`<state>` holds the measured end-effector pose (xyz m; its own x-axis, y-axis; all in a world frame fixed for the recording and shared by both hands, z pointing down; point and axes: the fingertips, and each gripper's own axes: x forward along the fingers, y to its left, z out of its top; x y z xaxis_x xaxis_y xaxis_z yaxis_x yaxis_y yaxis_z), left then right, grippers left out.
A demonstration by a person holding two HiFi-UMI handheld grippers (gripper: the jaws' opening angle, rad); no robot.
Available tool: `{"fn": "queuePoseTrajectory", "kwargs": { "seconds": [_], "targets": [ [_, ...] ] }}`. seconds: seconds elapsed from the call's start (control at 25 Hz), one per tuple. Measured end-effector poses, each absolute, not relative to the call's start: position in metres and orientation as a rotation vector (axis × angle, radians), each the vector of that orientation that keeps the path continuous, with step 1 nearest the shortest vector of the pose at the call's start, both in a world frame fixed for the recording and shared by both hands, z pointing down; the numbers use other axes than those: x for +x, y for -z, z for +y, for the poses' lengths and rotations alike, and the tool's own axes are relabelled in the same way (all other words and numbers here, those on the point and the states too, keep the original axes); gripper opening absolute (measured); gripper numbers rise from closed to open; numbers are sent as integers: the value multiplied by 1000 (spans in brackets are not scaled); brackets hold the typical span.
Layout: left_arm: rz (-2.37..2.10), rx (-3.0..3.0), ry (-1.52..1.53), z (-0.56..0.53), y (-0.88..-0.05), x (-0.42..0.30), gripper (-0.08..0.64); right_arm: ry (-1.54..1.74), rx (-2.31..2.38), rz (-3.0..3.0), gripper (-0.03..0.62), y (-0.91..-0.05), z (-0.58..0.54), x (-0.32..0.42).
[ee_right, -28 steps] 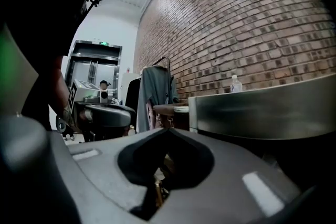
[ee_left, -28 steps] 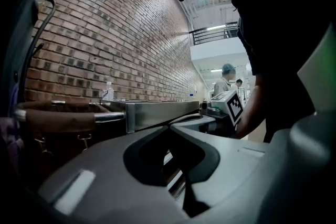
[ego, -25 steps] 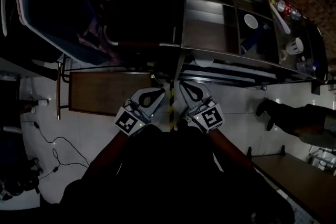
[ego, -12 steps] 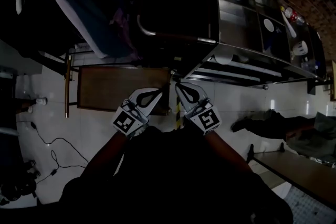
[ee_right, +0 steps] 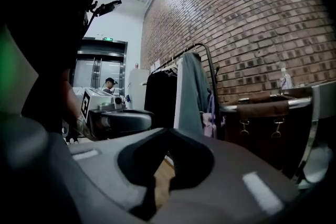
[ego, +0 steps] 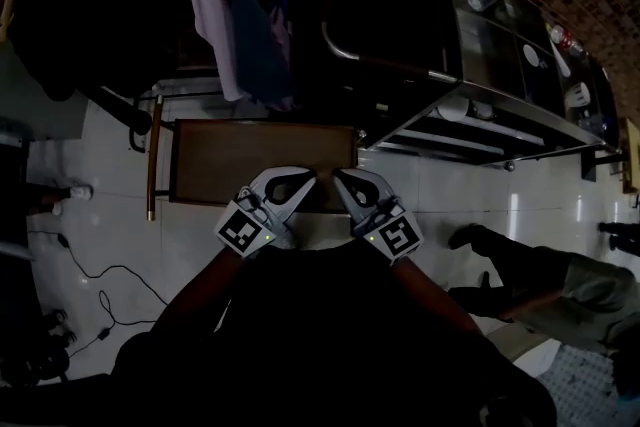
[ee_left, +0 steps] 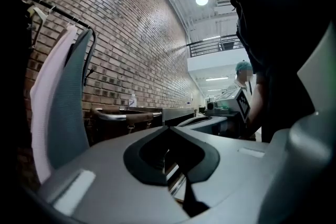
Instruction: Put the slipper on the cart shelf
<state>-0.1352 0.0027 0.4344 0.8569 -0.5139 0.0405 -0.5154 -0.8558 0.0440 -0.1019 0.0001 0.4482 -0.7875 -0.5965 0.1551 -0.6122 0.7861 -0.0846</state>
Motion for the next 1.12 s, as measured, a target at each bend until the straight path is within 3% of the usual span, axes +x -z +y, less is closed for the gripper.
{"fn": "queuePoseTrajectory", "kwargs": {
  "seconds": [0.4, 1.12],
  "targets": [
    [-805, 2978, -52, 16, -424, -184, 3, -234, 959, -2856, 0, -435, 12, -151],
    [-869, 2907, -50, 13, -420, -157, 3, -146, 836, -2928, 0, -409, 18, -133]
  ]
}}
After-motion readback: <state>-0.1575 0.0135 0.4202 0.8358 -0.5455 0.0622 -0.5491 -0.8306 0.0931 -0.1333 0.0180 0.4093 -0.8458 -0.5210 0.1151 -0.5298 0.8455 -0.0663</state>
